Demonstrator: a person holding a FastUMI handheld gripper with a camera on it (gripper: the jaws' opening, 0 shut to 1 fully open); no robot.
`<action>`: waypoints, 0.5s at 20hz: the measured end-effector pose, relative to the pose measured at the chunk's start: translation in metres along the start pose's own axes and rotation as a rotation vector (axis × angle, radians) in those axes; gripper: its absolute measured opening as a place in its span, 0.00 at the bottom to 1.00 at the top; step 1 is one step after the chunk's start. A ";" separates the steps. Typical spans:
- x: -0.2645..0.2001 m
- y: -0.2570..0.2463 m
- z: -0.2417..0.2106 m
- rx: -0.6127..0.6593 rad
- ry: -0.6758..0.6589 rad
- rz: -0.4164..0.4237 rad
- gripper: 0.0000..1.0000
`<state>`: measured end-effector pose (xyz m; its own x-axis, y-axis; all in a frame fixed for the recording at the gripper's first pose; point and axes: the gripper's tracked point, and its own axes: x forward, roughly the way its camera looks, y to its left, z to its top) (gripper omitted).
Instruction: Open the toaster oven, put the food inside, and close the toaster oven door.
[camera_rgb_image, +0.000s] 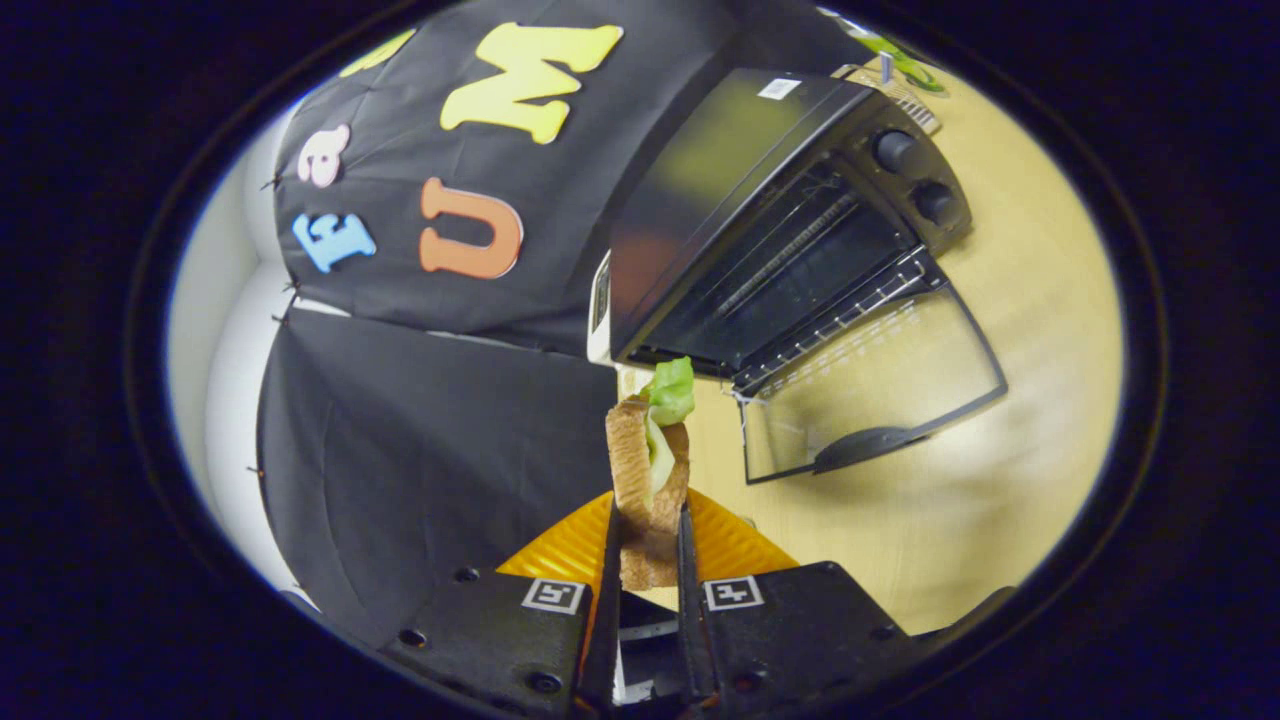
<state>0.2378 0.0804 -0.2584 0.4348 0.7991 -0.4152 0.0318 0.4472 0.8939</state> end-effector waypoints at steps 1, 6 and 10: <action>0.006 -0.005 0.010 0.025 -0.023 0.007 0.30; 0.032 -0.032 0.058 0.112 -0.133 0.010 0.30; 0.053 -0.050 0.094 0.162 -0.248 0.018 0.30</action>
<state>0.3442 0.0630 -0.3089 0.6426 0.6746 -0.3634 0.1573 0.3480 0.9242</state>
